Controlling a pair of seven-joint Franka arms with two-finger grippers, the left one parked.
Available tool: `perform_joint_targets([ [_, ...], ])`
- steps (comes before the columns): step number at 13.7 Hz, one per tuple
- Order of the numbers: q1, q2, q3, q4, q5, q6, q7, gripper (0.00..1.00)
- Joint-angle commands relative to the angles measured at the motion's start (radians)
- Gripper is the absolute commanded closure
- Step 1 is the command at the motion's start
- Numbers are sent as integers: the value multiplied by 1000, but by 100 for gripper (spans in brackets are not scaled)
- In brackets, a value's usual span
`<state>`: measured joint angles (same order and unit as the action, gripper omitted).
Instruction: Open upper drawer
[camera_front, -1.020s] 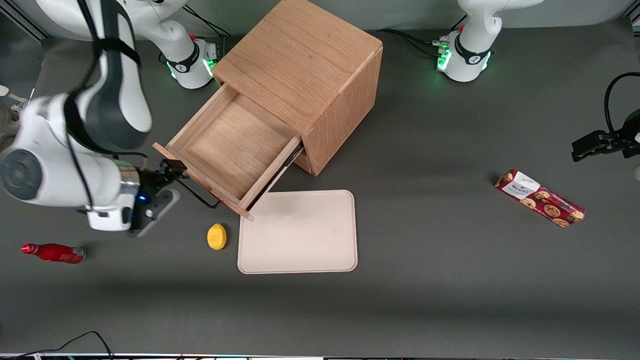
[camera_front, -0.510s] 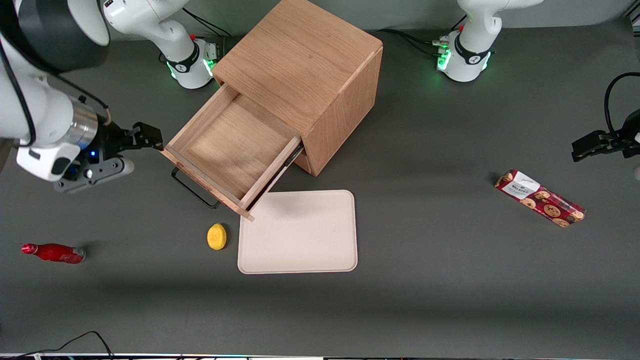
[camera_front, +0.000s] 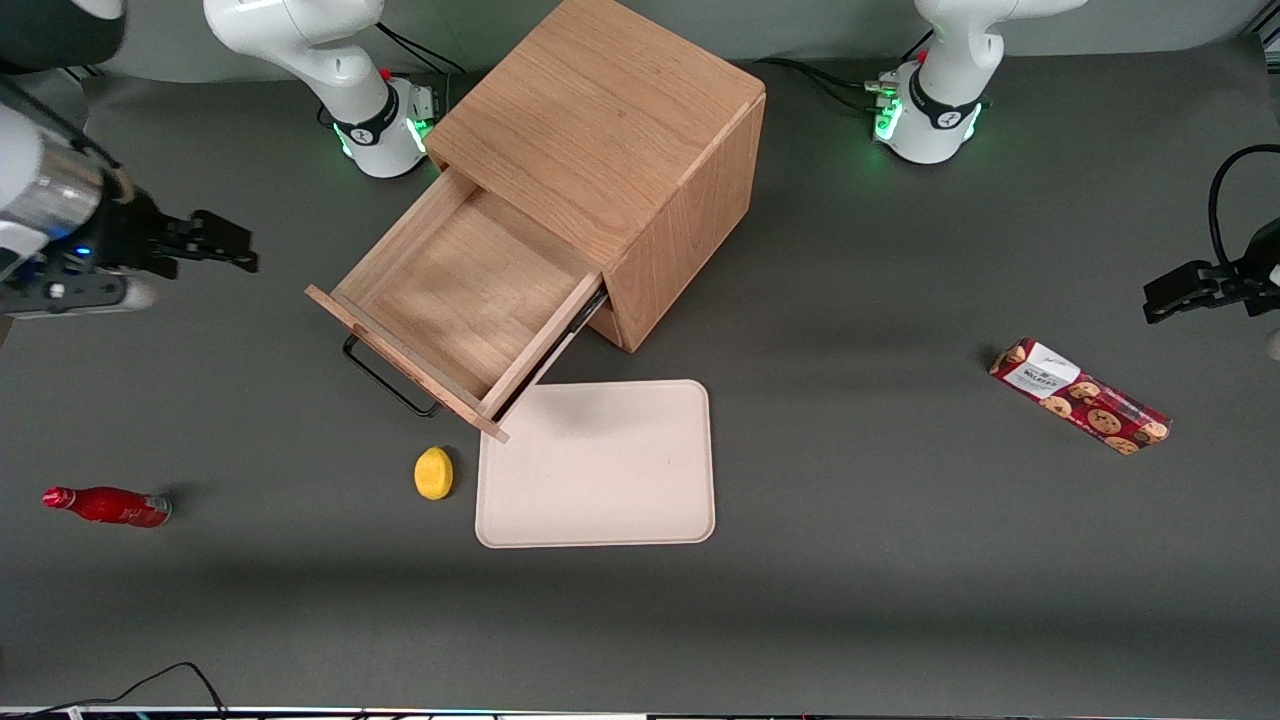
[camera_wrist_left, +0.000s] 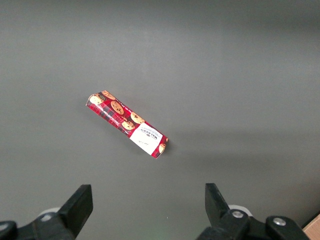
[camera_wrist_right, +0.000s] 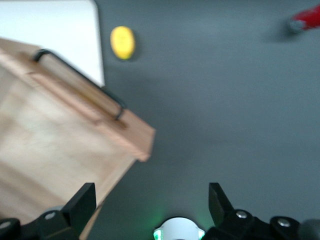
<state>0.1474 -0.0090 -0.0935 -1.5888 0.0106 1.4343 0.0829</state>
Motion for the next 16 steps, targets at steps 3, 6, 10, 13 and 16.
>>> perform_joint_targets([
  [3,-95,-8,47,-13,-54,23,20,0],
  [6,-98,-2,47,-2,-55,21,24,0],
  [10,-121,9,41,17,-52,18,26,0],
  [13,-146,15,49,21,-52,18,23,0],
  [16,-146,17,49,32,-53,17,25,0],
])
